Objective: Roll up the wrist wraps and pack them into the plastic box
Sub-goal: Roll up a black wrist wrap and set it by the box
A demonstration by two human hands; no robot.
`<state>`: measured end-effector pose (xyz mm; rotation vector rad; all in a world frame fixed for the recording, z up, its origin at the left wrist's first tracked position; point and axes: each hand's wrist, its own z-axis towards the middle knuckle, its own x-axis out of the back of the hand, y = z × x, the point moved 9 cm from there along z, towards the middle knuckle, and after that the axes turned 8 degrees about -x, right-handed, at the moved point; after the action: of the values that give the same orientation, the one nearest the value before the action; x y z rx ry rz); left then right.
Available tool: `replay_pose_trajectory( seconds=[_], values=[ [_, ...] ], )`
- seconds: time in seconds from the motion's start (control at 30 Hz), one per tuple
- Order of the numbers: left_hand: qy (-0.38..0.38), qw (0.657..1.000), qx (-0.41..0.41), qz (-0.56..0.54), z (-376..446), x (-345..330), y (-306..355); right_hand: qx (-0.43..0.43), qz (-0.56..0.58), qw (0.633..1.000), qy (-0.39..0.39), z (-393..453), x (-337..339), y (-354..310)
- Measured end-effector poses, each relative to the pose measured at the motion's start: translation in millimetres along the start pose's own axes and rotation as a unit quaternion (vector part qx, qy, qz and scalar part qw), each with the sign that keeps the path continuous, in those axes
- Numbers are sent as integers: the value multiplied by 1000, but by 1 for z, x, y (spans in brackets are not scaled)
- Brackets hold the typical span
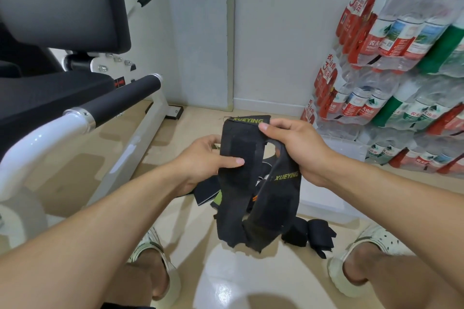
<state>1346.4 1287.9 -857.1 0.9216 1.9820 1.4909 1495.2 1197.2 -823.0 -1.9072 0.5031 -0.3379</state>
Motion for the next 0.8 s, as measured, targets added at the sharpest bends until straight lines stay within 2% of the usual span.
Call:
replay_pose_trajectory(
  seconds=[0.13,0.27,0.4,0.57,0.7,0.8],
  values=[
    [128,990,-37,-46,8,22,8,-17,-101,994,29,9,15,2],
    [207,974,-79,-53,7,41,18,-53,-168,984,-14,4,7,11],
    [197,972,-103,-69,8,41,23,-61,-226,971,-41,-4,-12,24],
    [169,976,-122,-66,6,30,28,-17,-191,981,-19,-5,-19,20],
    [127,986,-50,-97,4,19,18,-14,-78,997,13,0,-9,13],
    [79,994,16,-75,-2,6,8,-34,12,999,35,4,1,13]
  ],
)
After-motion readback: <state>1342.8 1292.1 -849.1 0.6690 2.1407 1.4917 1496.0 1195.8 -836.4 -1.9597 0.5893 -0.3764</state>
